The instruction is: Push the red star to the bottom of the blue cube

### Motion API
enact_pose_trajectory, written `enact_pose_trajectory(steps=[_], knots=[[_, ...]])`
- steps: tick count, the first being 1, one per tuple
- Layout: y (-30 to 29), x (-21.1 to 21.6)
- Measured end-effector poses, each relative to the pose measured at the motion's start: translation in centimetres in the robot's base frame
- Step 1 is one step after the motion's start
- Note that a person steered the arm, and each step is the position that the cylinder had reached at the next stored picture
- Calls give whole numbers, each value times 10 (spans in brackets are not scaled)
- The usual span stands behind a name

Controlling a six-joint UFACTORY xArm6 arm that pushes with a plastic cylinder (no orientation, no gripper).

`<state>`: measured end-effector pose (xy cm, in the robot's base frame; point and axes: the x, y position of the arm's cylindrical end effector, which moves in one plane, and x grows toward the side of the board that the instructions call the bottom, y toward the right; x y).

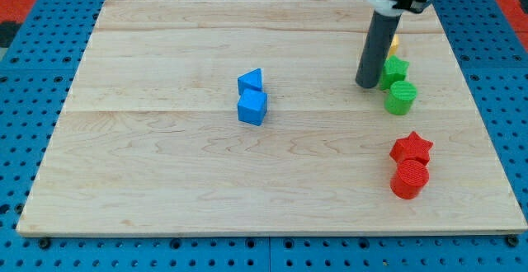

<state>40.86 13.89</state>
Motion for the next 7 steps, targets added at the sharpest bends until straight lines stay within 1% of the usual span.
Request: enact_pose_trajectory(steps=[1, 2, 3, 6, 7], knots=[[-1, 65], [-1, 120], [7, 208], [12, 209], [58, 210]])
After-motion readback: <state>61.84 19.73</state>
